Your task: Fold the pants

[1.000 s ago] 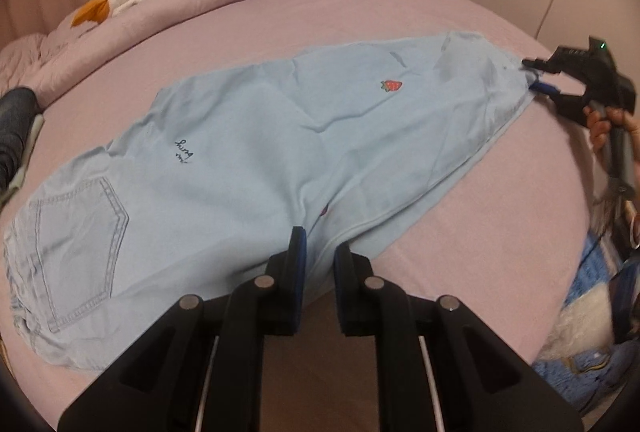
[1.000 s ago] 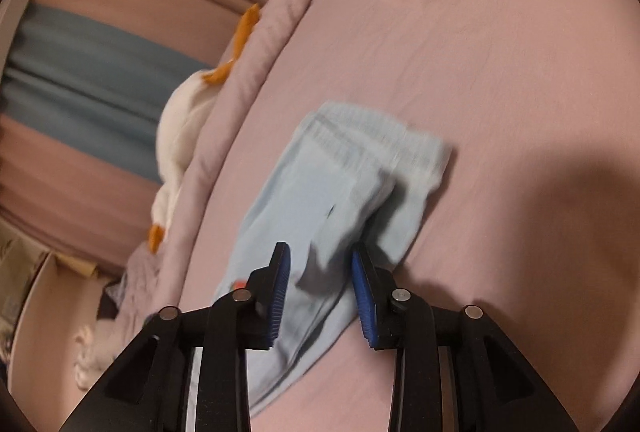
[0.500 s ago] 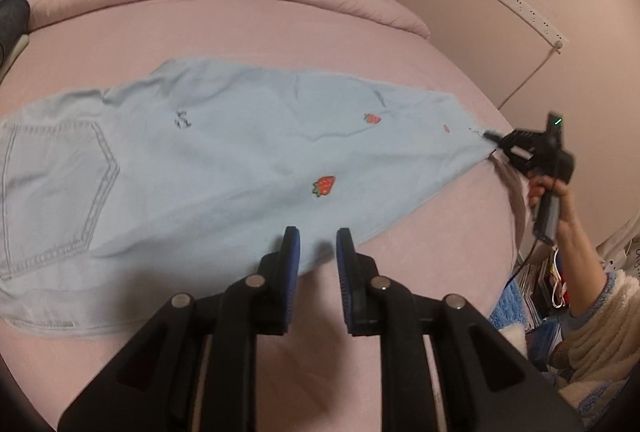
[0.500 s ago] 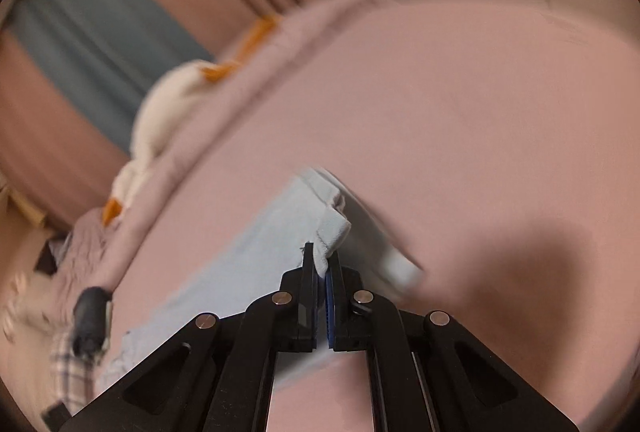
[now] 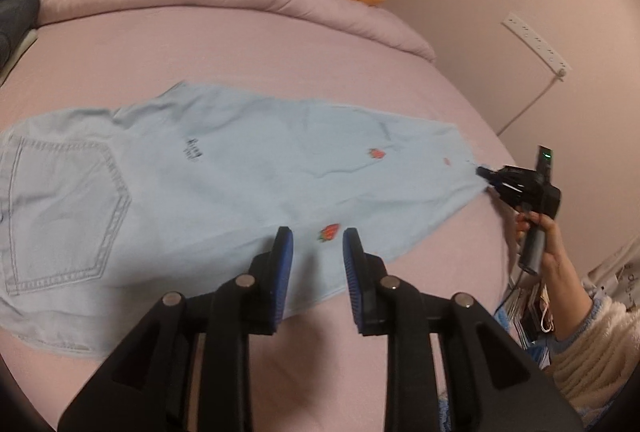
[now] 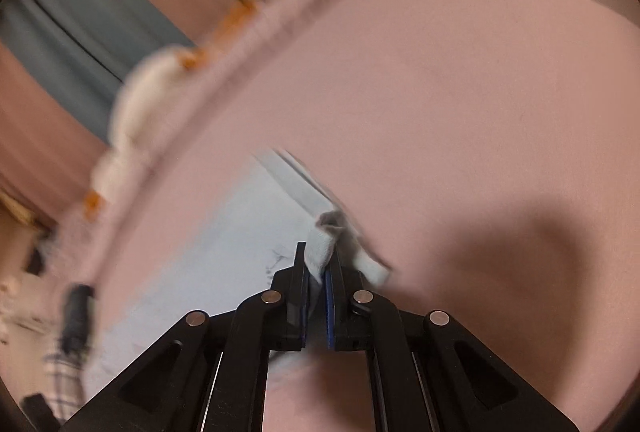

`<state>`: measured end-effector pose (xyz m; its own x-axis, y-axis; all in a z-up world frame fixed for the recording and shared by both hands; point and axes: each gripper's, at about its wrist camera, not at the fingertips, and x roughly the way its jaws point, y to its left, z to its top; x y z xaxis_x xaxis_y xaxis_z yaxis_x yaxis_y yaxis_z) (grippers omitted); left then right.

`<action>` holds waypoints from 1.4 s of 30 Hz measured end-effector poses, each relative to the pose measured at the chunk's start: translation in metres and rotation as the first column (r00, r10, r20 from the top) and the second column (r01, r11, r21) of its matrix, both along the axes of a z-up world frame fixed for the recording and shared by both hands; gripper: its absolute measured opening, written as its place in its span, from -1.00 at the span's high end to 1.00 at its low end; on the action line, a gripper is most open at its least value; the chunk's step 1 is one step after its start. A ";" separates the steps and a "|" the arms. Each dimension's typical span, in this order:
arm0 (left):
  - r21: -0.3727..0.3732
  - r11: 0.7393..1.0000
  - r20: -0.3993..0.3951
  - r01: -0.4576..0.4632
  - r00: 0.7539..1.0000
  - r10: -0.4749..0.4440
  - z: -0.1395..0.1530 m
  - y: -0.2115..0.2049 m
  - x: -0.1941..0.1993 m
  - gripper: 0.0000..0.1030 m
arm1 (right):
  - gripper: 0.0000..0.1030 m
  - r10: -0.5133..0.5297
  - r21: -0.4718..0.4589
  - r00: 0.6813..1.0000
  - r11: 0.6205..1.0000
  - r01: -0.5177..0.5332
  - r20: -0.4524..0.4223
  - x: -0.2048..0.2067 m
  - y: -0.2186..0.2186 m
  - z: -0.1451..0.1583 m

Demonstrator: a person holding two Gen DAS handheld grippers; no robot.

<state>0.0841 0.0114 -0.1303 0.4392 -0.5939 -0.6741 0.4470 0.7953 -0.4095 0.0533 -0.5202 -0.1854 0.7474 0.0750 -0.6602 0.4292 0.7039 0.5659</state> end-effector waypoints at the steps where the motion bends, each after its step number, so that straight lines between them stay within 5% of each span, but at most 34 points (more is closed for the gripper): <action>1: 0.009 1.000 0.002 -0.005 1.000 0.005 0.000 0.003 0.000 0.51 | 0.93 -0.002 0.014 1.000 1.000 0.001 0.015 -0.003 -0.002 0.000; 4: 0.047 0.999 0.018 -0.007 1.000 0.006 0.003 0.007 0.004 0.48 | 0.76 -0.002 -0.057 1.000 0.998 0.002 0.002 -0.011 -0.004 0.019; 6: 0.078 0.997 0.031 0.005 0.999 -0.008 0.006 0.007 0.011 0.48 | 0.40 -0.060 -0.248 0.997 0.967 0.048 -0.040 -0.016 -0.001 0.040; 7: 0.093 0.996 0.036 0.018 0.999 -0.022 0.008 0.002 0.017 0.48 | 0.40 -0.044 -0.315 0.998 0.949 0.029 -0.040 -0.017 0.003 0.048; 10: 0.139 0.986 0.070 0.093 0.992 -0.103 0.014 -0.024 0.035 0.48 | 0.40 0.197 -0.440 0.979 0.876 -0.197 -0.045 0.009 0.040 0.073; 13: 0.175 0.969 0.079 0.177 0.978 -0.193 0.015 -0.055 0.054 0.47 | 0.41 0.449 -0.508 0.886 0.741 -0.439 -0.110 0.051 0.092 0.079; 15: 0.190 0.959 0.065 0.209 0.972 -0.225 0.013 -0.072 0.067 0.48 | 0.41 0.591 -0.534 0.789 0.618 -0.577 -0.169 0.081 0.127 0.073; 21: 0.277 0.909 0.036 0.312 0.942 -0.334 0.006 -0.115 0.103 0.48 | 0.41 0.737 -0.538 0.582 0.354 -0.765 -0.344 0.147 0.184 0.057; 24: 0.329 0.872 0.026 0.362 0.920 -0.391 0.002 -0.133 0.114 0.48 | 0.41 0.776 -0.530 0.462 0.197 -0.825 -0.430 0.155 0.205 0.052; 28: 0.383 0.827 0.010 0.412 0.893 -0.450 -0.005 -0.148 0.129 0.48 | 0.40 0.791 -0.484 0.326 0.043 -0.874 -0.518 0.161 0.226 0.044; 33: 0.441 0.785 -0.011 0.435 0.877 -0.480 -0.012 -0.158 0.143 0.48 | 0.40 0.762 -0.422 0.201 -0.104 -0.901 -0.616 0.168 0.237 0.032; 37: 0.439 0.776 -0.011 0.452 0.867 -0.499 -0.012 -0.158 0.147 0.47 | 0.44 0.752 -0.369 0.144 -0.139 -0.919 -0.643 0.175 0.244 0.032; 38: 0.444 0.776 -0.001 0.449 0.866 -0.500 -0.010 -0.158 0.146 0.48 | 0.68 0.753 -0.355 0.121 -0.157 -0.922 -0.647 0.171 0.247 0.031; 40: 0.425 0.784 0.004 0.452 0.865 -0.501 -0.007 -0.155 0.147 0.47 | 0.79 0.740 -0.371 0.119 -0.186 -0.910 -0.662 0.164 0.254 0.030; 42: 0.419 0.787 0.003 0.453 0.866 -0.500 -0.006 -0.154 0.149 0.47 | 0.91 0.750 -0.400 0.143 -0.172 -0.900 -0.645 0.155 0.256 0.034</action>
